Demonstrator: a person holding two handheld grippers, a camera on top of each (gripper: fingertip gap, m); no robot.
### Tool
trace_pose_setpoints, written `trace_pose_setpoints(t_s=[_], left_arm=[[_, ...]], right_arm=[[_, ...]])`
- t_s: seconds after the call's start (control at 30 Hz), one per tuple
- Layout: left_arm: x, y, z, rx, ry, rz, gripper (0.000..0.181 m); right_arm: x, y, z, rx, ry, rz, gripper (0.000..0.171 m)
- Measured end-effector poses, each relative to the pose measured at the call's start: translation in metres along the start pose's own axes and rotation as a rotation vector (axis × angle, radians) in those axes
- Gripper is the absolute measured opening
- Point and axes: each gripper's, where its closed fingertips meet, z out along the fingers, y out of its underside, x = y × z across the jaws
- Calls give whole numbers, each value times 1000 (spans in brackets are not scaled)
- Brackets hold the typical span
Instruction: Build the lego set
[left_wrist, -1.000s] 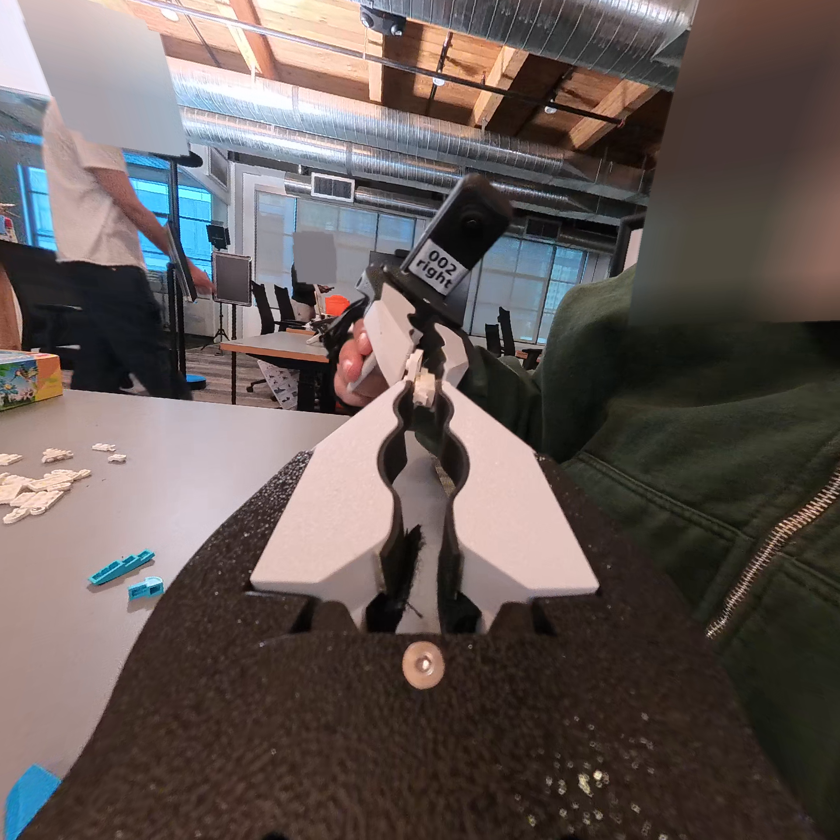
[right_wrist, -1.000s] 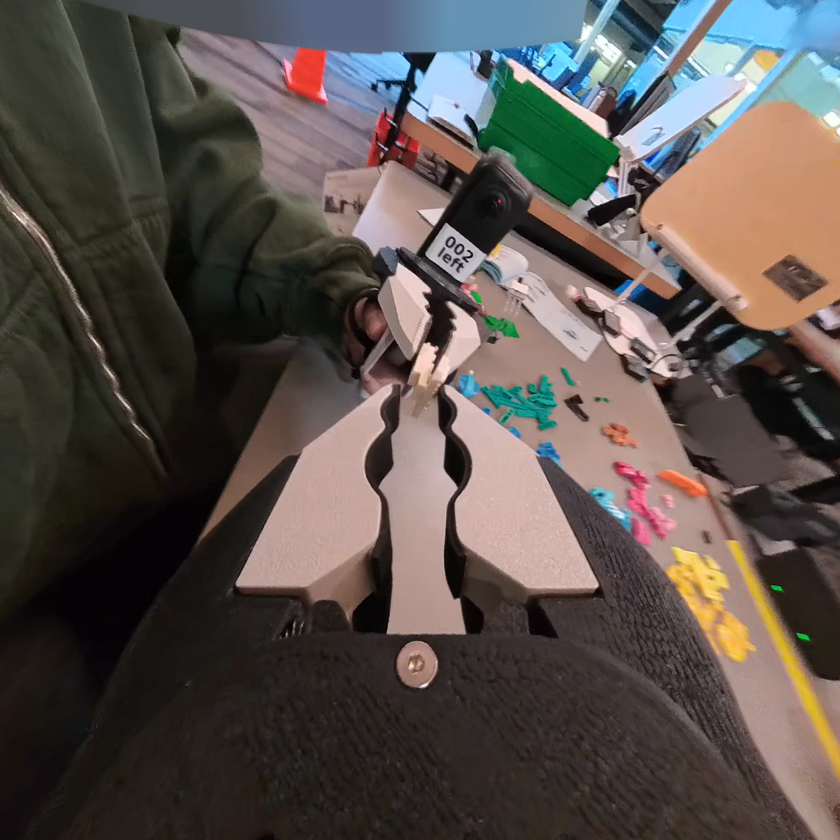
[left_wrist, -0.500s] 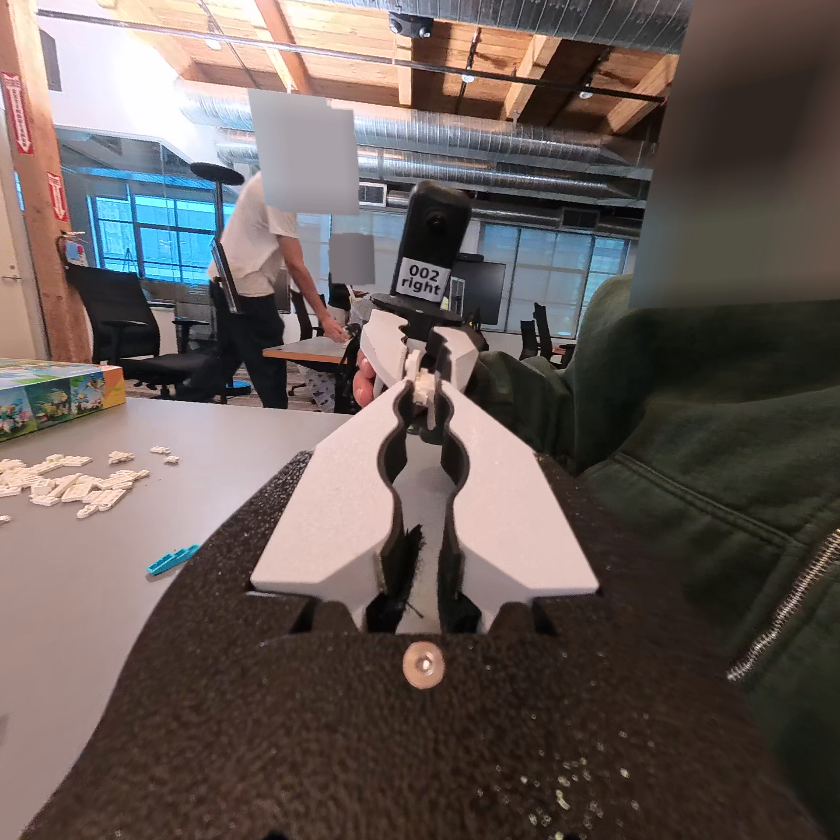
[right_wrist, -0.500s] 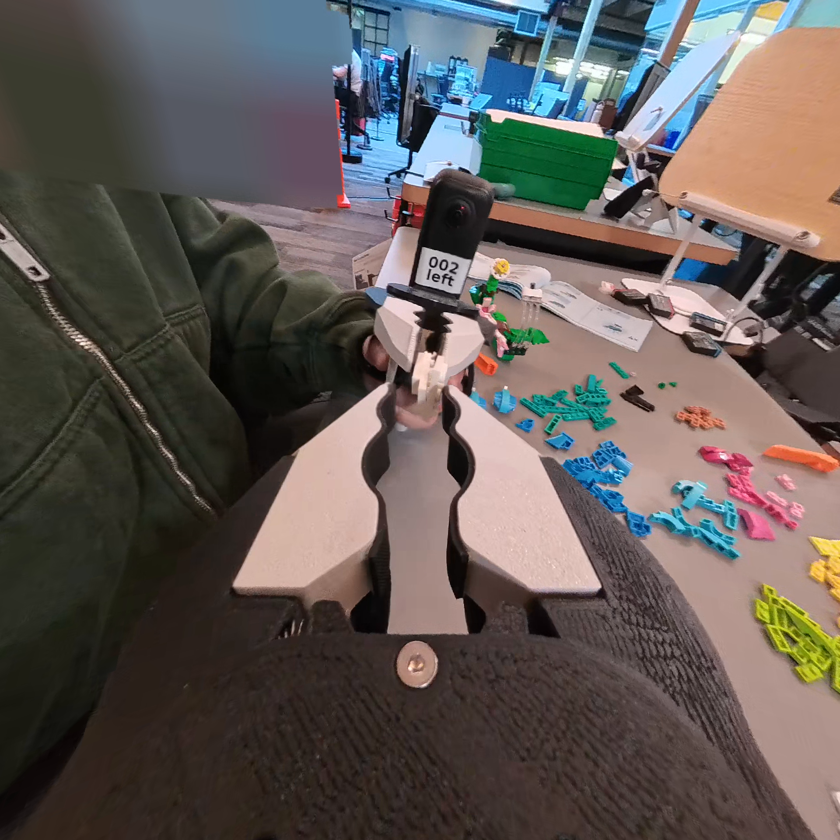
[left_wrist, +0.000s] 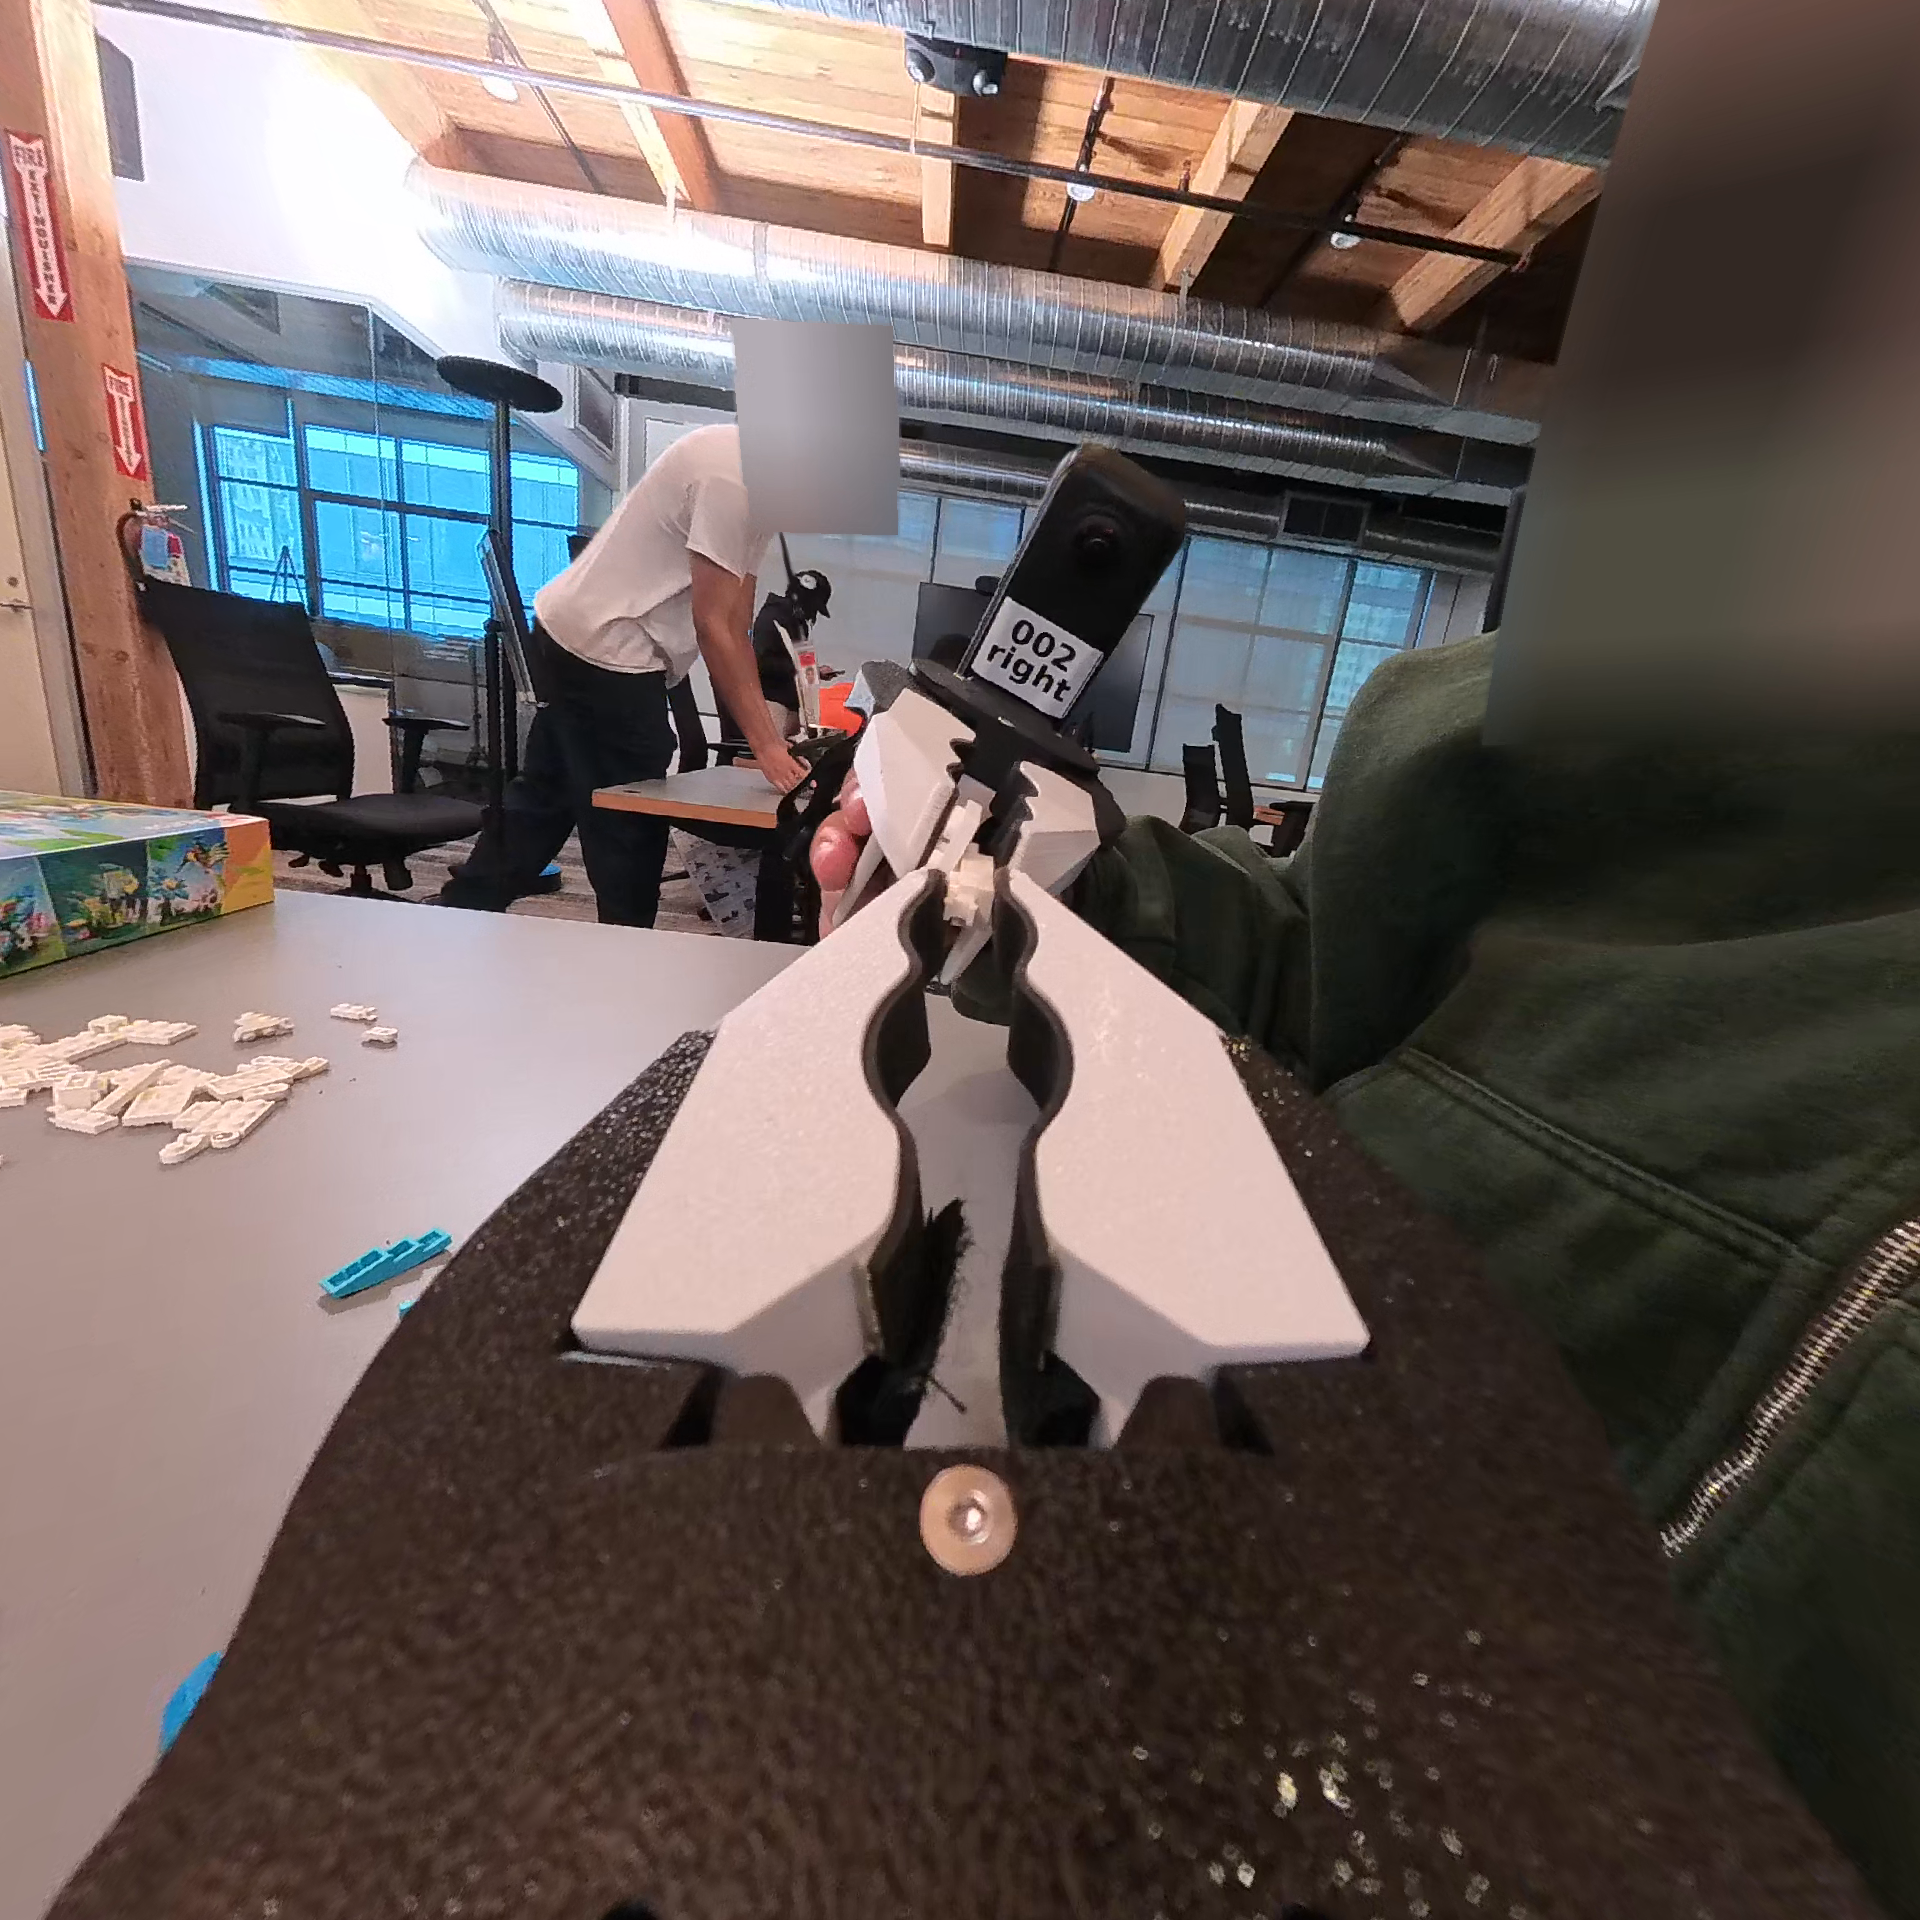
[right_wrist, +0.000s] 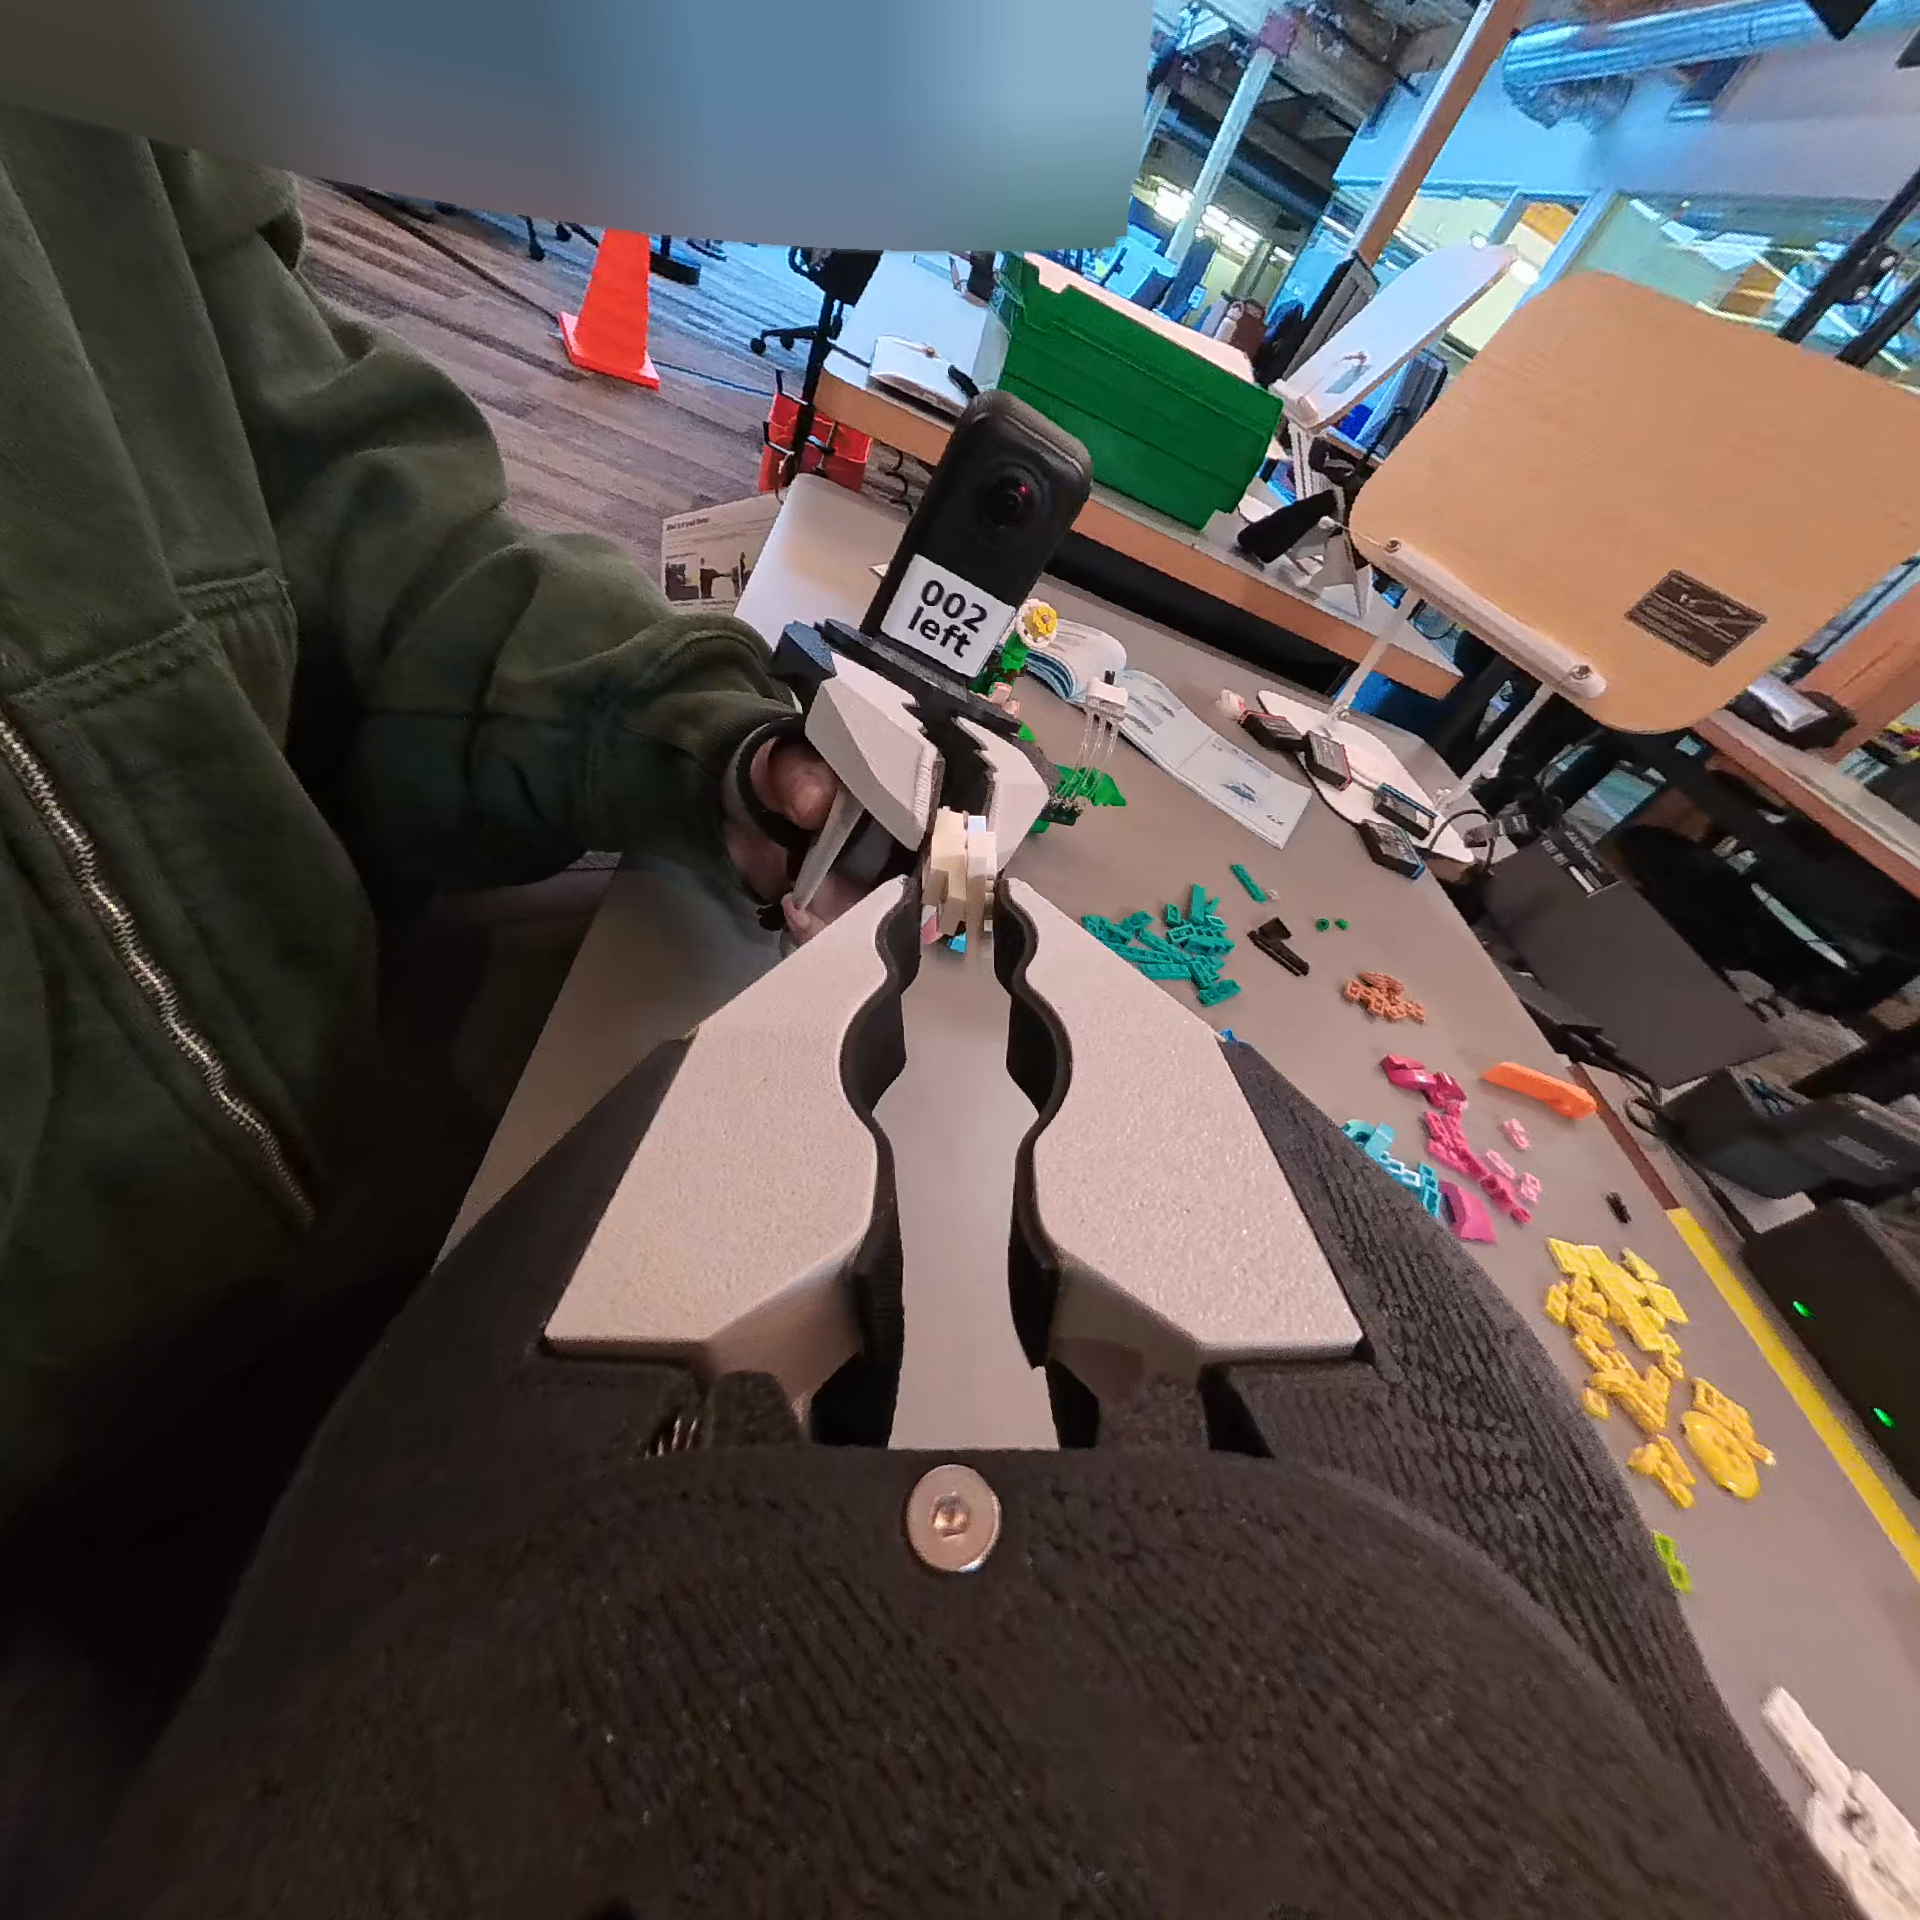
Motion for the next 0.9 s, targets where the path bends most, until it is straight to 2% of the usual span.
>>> trace_pose_setpoints(t_s=[0.33,0.43,0.63,0.77,0.9], left_arm=[[8,3,3,-20,43,-3,7],[6,6,4,-45,33,-12,7],[2,2,7,-63,19,-162,14],[6,1,8,-65,55,-235,16],[7,1,8,-70,72,-272,6]], right_arm=[[-8,1,-4,-93,-2,-212,9],[-7,4,-5,-168,31,-347,9],[0,-9,-8,-217,163,-687,10],[1,-7,-9,-257,183,-796,10],[-3,-7,-9,-266,168,-856,9]])
